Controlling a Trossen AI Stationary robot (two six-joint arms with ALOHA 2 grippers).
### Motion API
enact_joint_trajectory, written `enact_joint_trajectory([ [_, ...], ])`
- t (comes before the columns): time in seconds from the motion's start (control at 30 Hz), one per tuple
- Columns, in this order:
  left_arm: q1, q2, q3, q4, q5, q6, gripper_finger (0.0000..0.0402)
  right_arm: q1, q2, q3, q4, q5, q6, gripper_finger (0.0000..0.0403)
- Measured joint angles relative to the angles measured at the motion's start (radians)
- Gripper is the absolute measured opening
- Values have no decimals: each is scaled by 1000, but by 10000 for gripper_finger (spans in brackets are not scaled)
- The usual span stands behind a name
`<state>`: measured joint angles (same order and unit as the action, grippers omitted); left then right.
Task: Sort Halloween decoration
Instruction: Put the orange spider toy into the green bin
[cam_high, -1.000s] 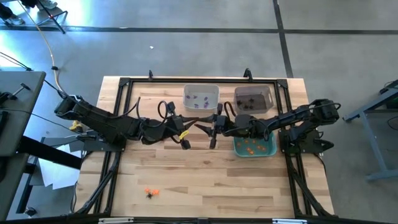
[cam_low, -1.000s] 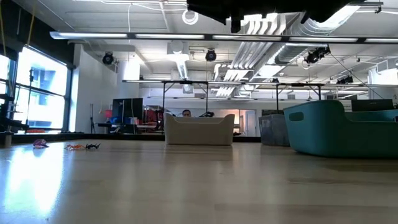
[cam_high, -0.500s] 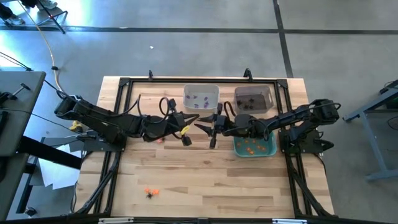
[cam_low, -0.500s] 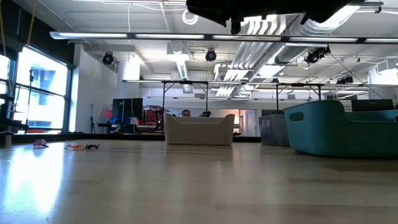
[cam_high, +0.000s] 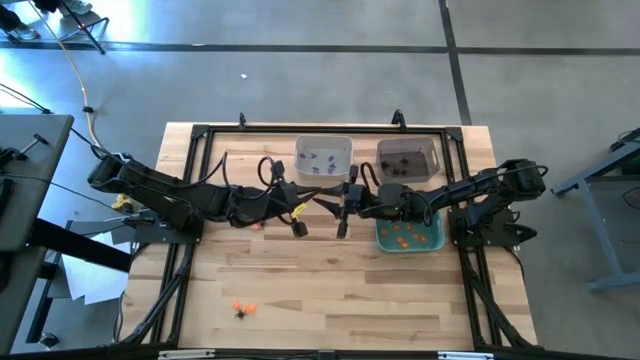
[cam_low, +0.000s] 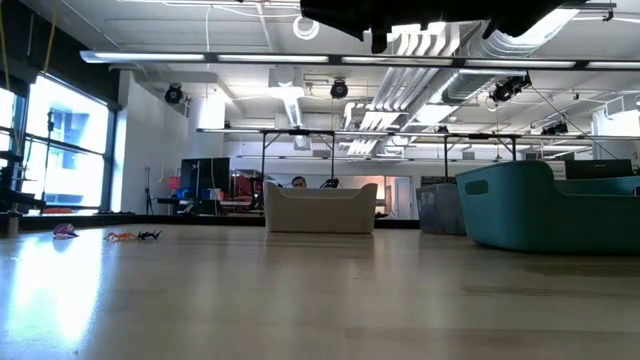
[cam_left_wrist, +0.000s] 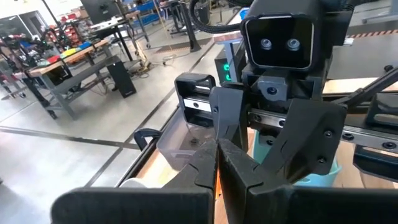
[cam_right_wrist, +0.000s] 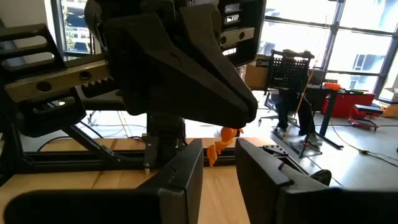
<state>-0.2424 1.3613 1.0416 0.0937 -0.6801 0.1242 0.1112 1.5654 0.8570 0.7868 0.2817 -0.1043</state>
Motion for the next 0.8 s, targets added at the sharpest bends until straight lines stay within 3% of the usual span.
enact_joint_trajectory([
  [0.2,0,19,0,8,4,0,0,0,0,0,-2,26,0,81],
  [0.43,0,21,-1,3,13,9,0,0,0,0,-4,33,-3,9],
  [0.8,-1,21,-1,1,14,46,1,0,0,0,-8,55,1,3],
])
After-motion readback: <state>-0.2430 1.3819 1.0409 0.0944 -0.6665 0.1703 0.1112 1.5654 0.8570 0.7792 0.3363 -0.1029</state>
